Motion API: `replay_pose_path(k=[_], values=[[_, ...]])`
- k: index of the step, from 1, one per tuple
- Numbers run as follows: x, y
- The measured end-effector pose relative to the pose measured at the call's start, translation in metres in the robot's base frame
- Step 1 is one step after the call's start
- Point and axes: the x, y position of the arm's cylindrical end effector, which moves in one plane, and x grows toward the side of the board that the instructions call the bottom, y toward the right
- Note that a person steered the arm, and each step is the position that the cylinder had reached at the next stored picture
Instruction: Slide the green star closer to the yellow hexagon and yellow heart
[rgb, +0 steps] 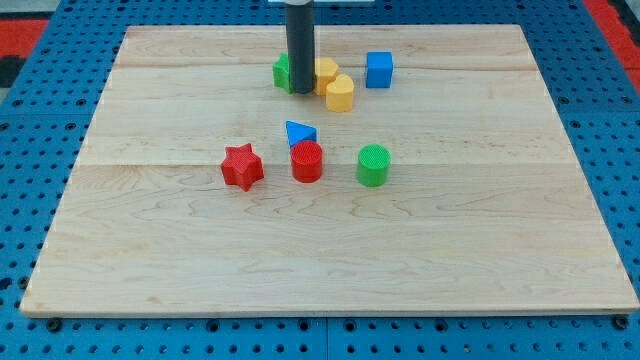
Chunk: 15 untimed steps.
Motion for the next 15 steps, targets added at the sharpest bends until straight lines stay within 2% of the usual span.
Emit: replay_pose_path(k=[1,3,4,5,7,8,9,11,13,14,15], values=[[-0.003,0.0],[0.052,-0.002],[0.05,-0.035],[0.039,-0.086],[-0.047,-0.159],[-0.076,-0.156],[-0.108,-0.114],[-0.095,-0.037],[-0.052,0.0],[-0.035,-0.007],[-0.072,-0.037]])
